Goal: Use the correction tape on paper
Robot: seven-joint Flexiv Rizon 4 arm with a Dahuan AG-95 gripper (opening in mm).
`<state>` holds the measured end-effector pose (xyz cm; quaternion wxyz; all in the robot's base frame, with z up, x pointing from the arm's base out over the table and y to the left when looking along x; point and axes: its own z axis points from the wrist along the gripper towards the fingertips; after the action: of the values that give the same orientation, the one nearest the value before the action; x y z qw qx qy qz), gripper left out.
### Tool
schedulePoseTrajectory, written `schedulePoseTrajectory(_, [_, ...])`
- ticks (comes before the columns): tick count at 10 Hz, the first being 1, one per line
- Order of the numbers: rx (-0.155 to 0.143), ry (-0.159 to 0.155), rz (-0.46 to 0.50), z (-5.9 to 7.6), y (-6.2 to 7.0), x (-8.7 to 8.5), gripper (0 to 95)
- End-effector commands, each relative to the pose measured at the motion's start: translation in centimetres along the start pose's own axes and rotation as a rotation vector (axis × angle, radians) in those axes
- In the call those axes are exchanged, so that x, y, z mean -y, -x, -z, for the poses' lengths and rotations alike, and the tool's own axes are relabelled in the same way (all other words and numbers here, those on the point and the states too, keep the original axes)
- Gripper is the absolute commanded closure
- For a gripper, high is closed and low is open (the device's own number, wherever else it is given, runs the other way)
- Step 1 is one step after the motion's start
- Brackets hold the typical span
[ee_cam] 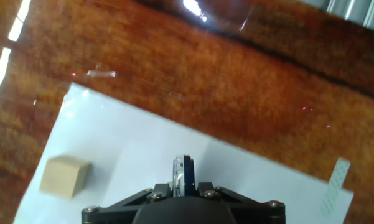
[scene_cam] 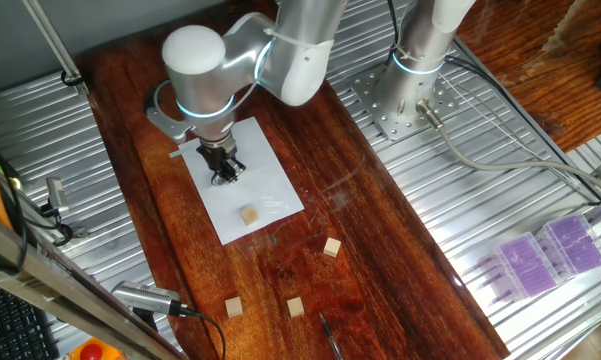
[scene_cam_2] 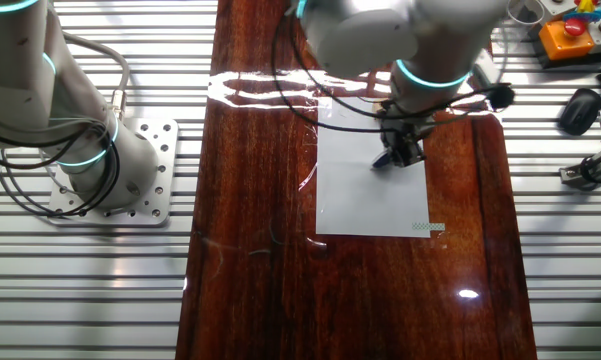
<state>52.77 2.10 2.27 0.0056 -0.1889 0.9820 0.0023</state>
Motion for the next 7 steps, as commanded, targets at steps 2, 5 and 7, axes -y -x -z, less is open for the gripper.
schedulePoseTrajectory(2, [0.009,-0.002,-0.003,-0.2,-0.6,-0.4,95.0])
schedulePoseTrajectory(5, [0.018,-0.001,-0.002,-0.2,0.0,-0.1,95.0])
schedulePoseTrajectory(7, [0.038,-0.005,0.002,-0.6,1.1,0.2,95.0])
